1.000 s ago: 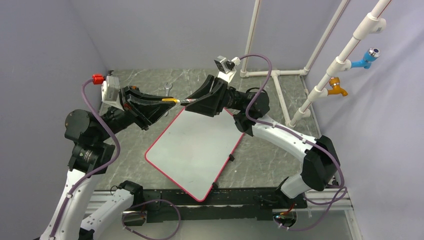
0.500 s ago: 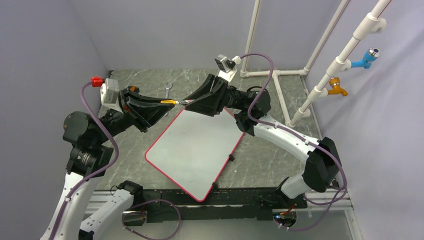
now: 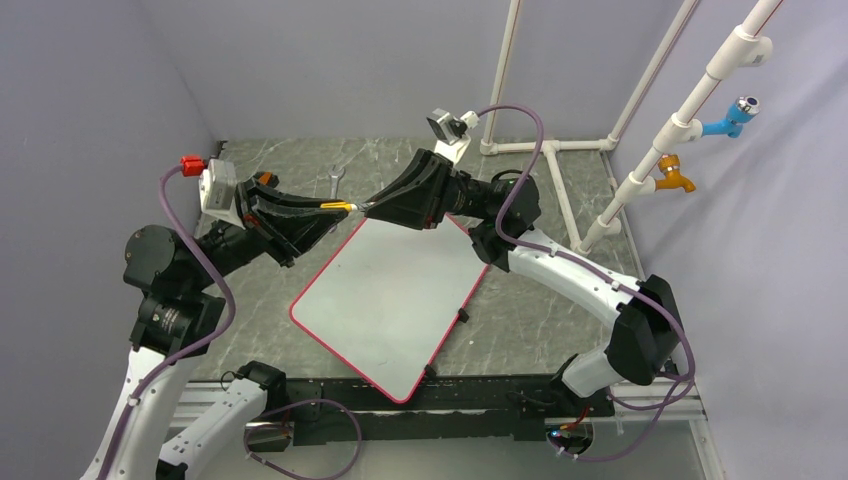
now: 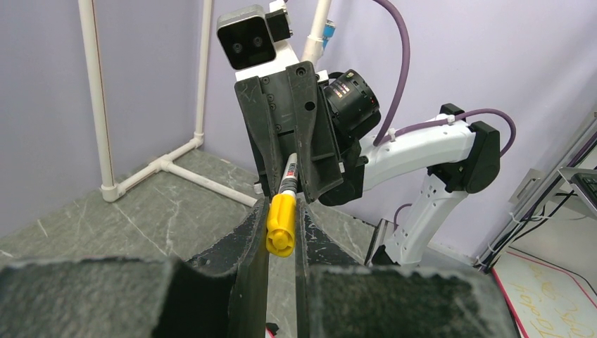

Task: Write a sentence on the whiteboard
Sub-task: Open the pen cap from the whiteboard marker.

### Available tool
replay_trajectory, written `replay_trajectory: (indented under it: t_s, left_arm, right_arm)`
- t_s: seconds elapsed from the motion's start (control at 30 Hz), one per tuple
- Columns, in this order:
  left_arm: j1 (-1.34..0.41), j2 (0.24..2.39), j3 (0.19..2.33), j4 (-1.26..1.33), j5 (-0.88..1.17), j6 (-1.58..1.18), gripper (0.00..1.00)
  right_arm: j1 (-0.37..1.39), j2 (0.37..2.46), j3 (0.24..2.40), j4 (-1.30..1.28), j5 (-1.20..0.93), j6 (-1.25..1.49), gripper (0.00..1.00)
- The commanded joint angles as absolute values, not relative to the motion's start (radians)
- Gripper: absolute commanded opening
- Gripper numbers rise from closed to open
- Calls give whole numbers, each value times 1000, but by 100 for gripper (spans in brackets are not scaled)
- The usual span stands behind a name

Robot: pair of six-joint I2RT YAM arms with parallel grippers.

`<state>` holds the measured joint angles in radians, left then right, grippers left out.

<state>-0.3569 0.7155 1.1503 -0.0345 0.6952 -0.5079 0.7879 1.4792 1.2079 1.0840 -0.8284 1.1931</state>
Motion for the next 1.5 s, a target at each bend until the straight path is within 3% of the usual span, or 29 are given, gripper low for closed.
replay_trajectory:
  t_s: [0.0,0.2,0.57,1.33,1.47]
  left_arm:
    - [-359,726,1159,-72,700,-477,0]
    - [-359,720,1154,-76,703,-474,0]
    - [-359,693,1157,-92,646,-462,0]
    - [-359,637,1136,-49,383,-492,0]
    - [-359,653,1179,-139,280,-448,0]
  right_arm:
    - [817,1456,1271,1108,-839,1162,20]
    - [820,1466,1284,1110,-840,1167,0]
    - [808,1374,1198,929,-761,1005,0]
    - [689,1285,996,1110,-779,1114,0]
    - [669,1259,979,1081,-789,1097,0]
